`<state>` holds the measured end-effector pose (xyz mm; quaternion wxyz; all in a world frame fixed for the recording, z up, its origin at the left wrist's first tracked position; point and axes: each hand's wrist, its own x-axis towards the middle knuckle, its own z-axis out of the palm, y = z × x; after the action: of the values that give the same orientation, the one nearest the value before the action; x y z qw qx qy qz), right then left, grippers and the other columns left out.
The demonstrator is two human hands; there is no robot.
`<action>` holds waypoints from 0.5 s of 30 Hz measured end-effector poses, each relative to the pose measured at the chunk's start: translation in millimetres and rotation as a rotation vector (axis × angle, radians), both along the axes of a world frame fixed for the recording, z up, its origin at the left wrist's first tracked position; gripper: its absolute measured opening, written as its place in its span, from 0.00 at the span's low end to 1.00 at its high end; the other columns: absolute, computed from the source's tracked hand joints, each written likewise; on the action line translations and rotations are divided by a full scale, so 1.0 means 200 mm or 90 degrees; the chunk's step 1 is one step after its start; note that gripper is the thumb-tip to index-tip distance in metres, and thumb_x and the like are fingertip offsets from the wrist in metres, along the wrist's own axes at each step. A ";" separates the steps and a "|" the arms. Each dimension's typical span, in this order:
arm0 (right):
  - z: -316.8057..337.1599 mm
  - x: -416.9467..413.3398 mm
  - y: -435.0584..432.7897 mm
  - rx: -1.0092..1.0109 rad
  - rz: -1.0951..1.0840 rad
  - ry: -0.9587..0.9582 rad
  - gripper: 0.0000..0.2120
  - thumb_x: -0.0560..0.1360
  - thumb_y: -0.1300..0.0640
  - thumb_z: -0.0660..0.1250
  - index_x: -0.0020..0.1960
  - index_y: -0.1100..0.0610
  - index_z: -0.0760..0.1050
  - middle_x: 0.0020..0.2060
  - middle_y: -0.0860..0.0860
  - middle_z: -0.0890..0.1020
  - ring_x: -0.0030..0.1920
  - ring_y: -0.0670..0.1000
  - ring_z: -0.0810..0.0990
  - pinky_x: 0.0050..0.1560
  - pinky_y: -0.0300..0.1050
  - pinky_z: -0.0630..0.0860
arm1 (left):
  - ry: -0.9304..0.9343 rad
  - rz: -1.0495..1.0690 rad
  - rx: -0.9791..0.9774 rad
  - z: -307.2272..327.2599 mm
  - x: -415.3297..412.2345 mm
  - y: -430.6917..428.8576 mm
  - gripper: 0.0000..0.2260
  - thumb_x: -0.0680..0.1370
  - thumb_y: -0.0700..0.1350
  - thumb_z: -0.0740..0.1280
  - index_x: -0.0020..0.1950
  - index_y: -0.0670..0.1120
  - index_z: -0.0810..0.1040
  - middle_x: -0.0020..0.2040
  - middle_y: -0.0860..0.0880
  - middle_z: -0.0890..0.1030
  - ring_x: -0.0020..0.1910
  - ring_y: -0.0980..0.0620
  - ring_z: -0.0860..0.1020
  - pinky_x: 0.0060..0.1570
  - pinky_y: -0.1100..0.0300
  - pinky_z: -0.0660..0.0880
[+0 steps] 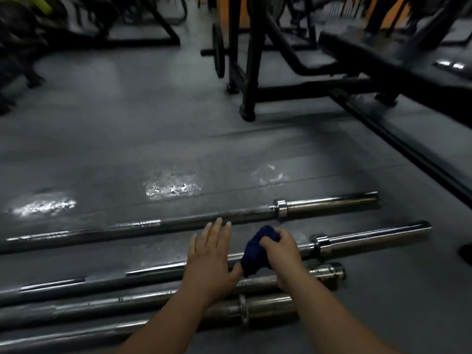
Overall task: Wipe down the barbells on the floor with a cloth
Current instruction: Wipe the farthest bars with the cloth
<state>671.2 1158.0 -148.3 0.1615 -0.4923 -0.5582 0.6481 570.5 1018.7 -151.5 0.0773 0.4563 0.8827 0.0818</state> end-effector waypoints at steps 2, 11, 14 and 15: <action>0.17 0.04 -0.02 0.139 0.074 -0.013 0.16 0.74 0.64 0.66 0.60 0.52 0.72 0.53 0.53 0.79 0.50 0.52 0.79 0.46 0.47 0.79 | 0.048 -0.002 0.028 0.16 0.01 -0.01 0.42 0.73 0.69 0.46 0.79 0.53 0.32 0.80 0.51 0.32 0.79 0.50 0.34 0.75 0.47 0.34; 0.85 0.11 -0.25 0.743 0.220 -0.033 0.20 0.73 0.61 0.67 0.64 0.51 0.71 0.58 0.50 0.76 0.57 0.51 0.75 0.56 0.47 0.74 | 0.170 0.020 0.130 0.82 0.05 -0.23 0.41 0.74 0.68 0.48 0.79 0.53 0.33 0.80 0.51 0.32 0.79 0.48 0.34 0.77 0.43 0.39; 1.06 0.13 -0.32 0.855 0.243 -0.035 0.25 0.73 0.61 0.67 0.69 0.53 0.70 0.61 0.51 0.76 0.60 0.53 0.75 0.56 0.46 0.73 | 0.202 0.043 0.150 1.03 0.01 -0.34 0.41 0.78 0.65 0.56 0.80 0.53 0.35 0.81 0.51 0.35 0.79 0.48 0.37 0.77 0.43 0.42; 1.13 0.14 -0.33 0.889 0.248 -0.031 0.25 0.73 0.61 0.67 0.70 0.53 0.69 0.61 0.51 0.76 0.60 0.53 0.75 0.56 0.47 0.73 | 0.207 0.049 0.163 1.09 0.00 -0.37 0.41 0.78 0.65 0.57 0.80 0.54 0.35 0.81 0.51 0.36 0.80 0.48 0.38 0.77 0.43 0.43</action>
<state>698.3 1091.7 78.3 0.3072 -0.1803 -0.9228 0.1466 570.1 944.2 66.6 -0.1279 0.4353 0.8828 0.1216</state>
